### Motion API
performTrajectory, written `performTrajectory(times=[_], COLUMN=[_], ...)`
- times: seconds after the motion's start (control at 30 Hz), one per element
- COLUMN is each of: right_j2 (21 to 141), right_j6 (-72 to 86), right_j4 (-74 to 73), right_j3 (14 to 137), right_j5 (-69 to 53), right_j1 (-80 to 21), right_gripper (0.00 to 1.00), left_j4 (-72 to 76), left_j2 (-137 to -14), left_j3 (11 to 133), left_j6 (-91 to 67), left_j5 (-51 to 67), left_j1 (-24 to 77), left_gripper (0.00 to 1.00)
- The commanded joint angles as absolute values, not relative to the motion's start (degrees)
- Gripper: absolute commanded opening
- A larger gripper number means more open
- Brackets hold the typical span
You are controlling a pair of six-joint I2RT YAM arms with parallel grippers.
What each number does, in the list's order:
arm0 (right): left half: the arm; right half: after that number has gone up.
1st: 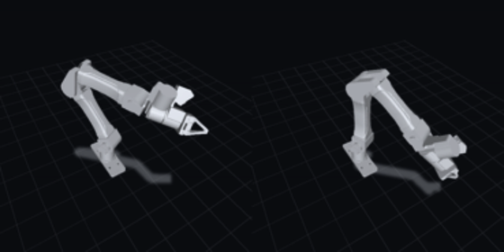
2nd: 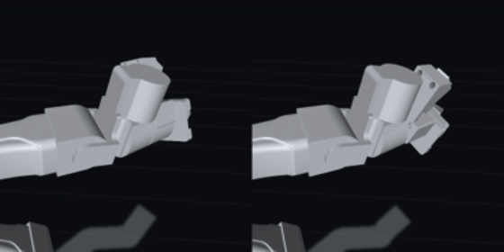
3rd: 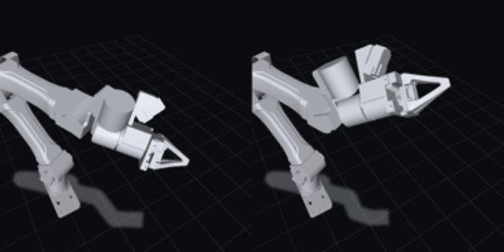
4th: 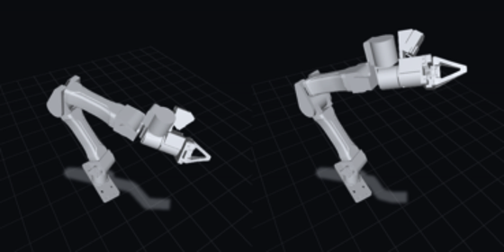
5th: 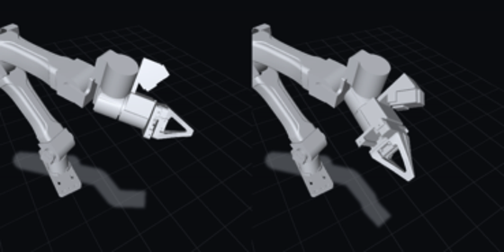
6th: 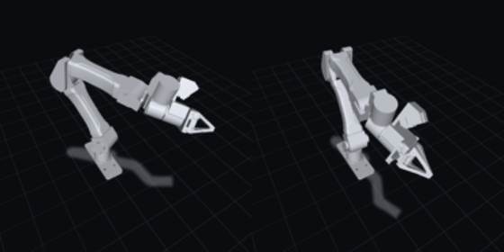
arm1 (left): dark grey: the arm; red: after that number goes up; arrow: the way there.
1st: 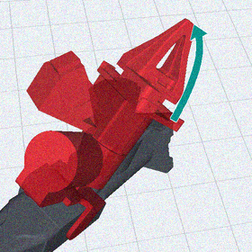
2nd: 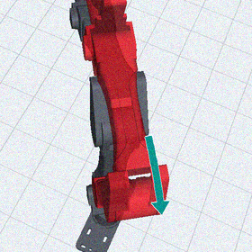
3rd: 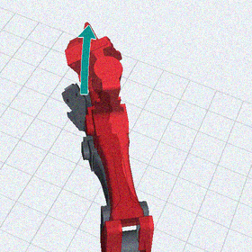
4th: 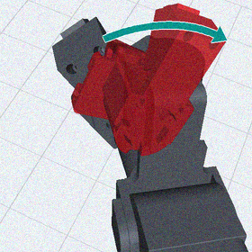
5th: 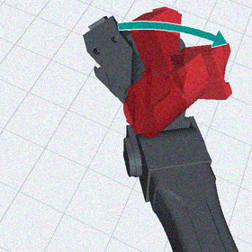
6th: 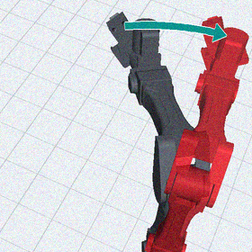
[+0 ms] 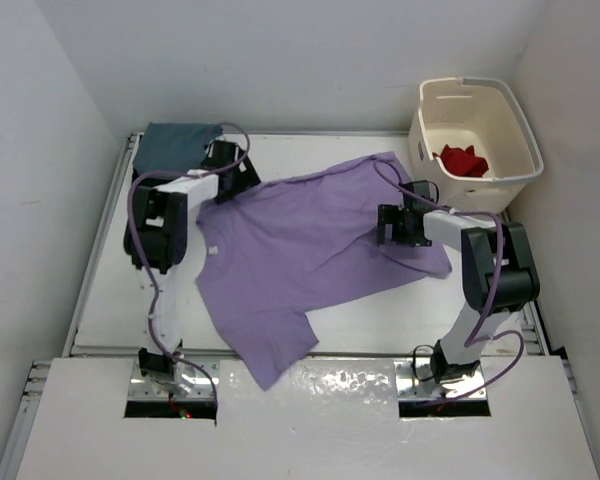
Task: Fold and stack the t-shirts
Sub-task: Flatten out the tshirt
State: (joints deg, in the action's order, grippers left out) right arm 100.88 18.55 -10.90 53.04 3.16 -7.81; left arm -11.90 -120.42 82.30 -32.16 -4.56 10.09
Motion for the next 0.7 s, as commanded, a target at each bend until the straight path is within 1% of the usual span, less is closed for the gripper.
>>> performTrajectory(times=[0.0,0.03,0.1,0.13,0.17,0.2,0.27,0.3,0.37,0.4,0.43,0.47,0.57,0.6,0.67], right_j2=[99.6,99.8,100.1,100.7,101.2,101.9,104.0,104.1,102.2,101.1,99.9,97.8,93.2,89.3,85.7], right_j6=[19.9,19.9,19.3,18.7,18.2,17.1,16.1,15.4,15.1,14.9,14.8,14.6,13.5,12.4,11.6], right_j4=[-10.8,-10.5,-9.7,-9.7,-9.8,-10.4,-12.8,-13.9,-15.0,-14.9,-15.4,-16.5,-20.0,-21.3,-24.5], right_j3=[51.0,51.0,51.4,52.2,53.2,56.3,59.9,63.4,64.9,64.5,64.3,64.1,61.7,59.1,56.7], right_j5=[1.4,0.9,0.9,1.4,2.0,2.5,3.6,4.0,3.3,3.2,3.3,4.0,5.1,5.1,5.4], right_j1=[-7.4,-7.4,-7.5,-7.4,-7.4,-7.2,-6.9,-6.9,-6.9,-6.9,-6.9,-6.9,-6.9,-6.9,-6.9], right_gripper=[0.99,0.99,0.99,0.99,0.99,0.99,0.99,0.99,0.99,0.99,0.99,0.99,0.99,0.99,0.99], left_j4=[-16.6,-17.3,-20.5,-21.5,-23.0,-25.6,-27.3,-27.0,-24.7,-20.9,-19.2,-17.8,-20.3,-23.7,-27.5], left_j2=[-133.2,-135.5,-142.8,-145.2,-147.8,-152.2,-154.7,-154.1,-150.2,-144.7,-142.0,-137.0,-131.5,-128.4,-125.0], left_j3=[94.3,101.9,110.2,118.7,123.3,127.8,136.8,137.7,132.7,129.5,123.7,121.9,120.4,120.6,118.3], left_j6=[-28.3,-26.6,-25.6,-24.4,-24.0,-23.6,-22.3,-22.2,-21.9,-21.4,-20.5,-20.2,-18.5,-18.6,-18.5], left_j5=[-4.4,-2.9,-2.7,-2.7,-3.0,-3.1,-2.9,-2.8,-1.1,-0.7,-0.3,-0.4,-1.5,-1.3,-0.5], left_j1=[10.1,10.2,10.2,10.2,10.1,10.0,9.7,9.5,9.4,9.4,9.5,9.8,10.4,10.5,10.6], left_gripper=[0.91,0.91,0.91,0.91,0.91,0.91,0.92,0.92,0.93,0.94,0.94,0.96,0.96,0.96,0.96])
